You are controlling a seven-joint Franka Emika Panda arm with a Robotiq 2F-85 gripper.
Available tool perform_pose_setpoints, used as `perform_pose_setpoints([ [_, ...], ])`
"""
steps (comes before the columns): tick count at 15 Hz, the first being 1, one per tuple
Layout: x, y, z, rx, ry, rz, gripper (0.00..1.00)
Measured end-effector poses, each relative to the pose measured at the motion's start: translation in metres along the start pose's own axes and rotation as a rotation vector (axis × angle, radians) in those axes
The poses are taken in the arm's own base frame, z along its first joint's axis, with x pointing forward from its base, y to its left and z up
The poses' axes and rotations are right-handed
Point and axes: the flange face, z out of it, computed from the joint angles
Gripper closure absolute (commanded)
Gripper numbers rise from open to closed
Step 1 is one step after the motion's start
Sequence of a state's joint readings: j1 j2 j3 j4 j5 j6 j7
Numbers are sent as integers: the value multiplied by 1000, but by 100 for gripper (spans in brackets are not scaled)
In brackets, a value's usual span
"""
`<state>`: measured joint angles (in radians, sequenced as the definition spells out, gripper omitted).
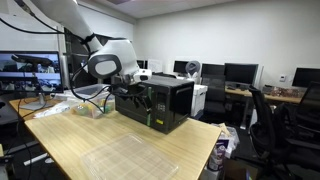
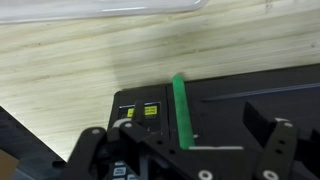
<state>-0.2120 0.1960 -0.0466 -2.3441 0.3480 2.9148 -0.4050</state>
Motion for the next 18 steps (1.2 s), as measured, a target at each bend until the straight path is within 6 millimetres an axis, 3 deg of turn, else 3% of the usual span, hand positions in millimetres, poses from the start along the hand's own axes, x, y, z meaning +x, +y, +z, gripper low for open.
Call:
perform_pose_setpoints([
  [6, 1, 2, 2, -1, 0, -10, 0],
  [18, 23, 5, 17, -6, 12, -14, 0],
])
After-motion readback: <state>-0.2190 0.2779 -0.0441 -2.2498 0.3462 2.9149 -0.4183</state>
